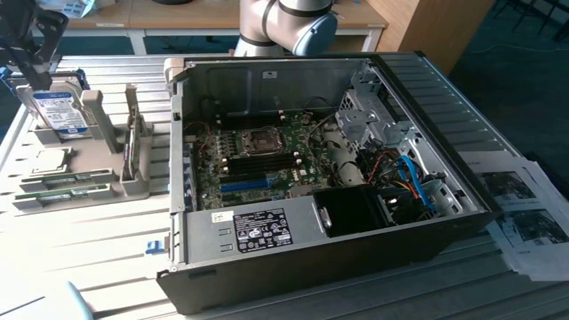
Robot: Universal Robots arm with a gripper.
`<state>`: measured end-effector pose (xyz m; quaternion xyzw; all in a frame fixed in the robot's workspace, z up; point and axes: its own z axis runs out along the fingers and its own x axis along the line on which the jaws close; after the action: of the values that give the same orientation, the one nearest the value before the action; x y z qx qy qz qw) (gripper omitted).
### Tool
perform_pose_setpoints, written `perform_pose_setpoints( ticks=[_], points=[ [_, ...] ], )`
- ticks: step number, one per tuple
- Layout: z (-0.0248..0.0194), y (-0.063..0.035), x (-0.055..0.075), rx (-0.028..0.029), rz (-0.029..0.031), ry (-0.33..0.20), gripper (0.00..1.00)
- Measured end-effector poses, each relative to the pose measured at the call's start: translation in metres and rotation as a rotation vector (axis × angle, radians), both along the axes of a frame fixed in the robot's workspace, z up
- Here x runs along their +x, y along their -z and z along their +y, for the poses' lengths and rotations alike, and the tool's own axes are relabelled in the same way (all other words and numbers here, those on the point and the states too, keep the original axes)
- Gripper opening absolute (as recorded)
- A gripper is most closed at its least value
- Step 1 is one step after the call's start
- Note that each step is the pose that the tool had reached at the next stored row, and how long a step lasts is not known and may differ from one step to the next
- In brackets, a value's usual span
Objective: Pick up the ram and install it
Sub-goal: 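Reach for the ram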
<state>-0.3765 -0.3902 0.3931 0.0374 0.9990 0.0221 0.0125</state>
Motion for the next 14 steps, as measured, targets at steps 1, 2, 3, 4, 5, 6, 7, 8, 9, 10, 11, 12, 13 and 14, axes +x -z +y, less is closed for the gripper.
perform_pose_setpoints(
  ticks=[1, 2, 3, 4, 5, 6, 7, 8, 9, 10, 11, 12, 13, 14],
  points=[
    [0.0012, 0.0, -0.0002, 0.0, 0.0, 0.0, 0.1],
    [0.0023, 0.0, -0.0003, -0.0001, 0.0001, 0.0, 0.1],
    [0.0034, 0.0, -0.0005, 0.0, 0.0, 0.0, 0.1],
    [0.0045, 0.0001, -0.0007, 0.0, 0.0, 0.0, 0.1],
    [0.0055, 0.0, -0.0009, 0.0, 0.0, 0.0, 0.1],
    [0.0064, 0.0001, -0.0012, 0.0, 0.0, 0.0, 0.1],
    [0.0072, 0.0, -0.0015, -0.0001, 0.0001, 0.0, 0.1],
    [0.0072, 0.0001, -0.0015, 0.0, 0.0, 0.0, 0.1],
    [0.0072, 0.0, -0.0015, 0.0, 0.0, 0.0, 0.1],
    [0.0072, 0.0, -0.0015, -0.0001, 0.0001, 0.0, 0.1],
    [0.0072, 0.0, -0.0015, -0.0001, 0.0001, 0.0, 0.1],
    [0.0073, 0.0, -0.0017, 0.0, 0.0001, 0.0, 0.1],
    [0.0073, 0.0, -0.0027, -0.0001, 0.0001, 0.0, 0.1],
    [0.0073, 0.0002, -0.0047, 0.0, 0.0, 0.0, 0.1]
  ],
)
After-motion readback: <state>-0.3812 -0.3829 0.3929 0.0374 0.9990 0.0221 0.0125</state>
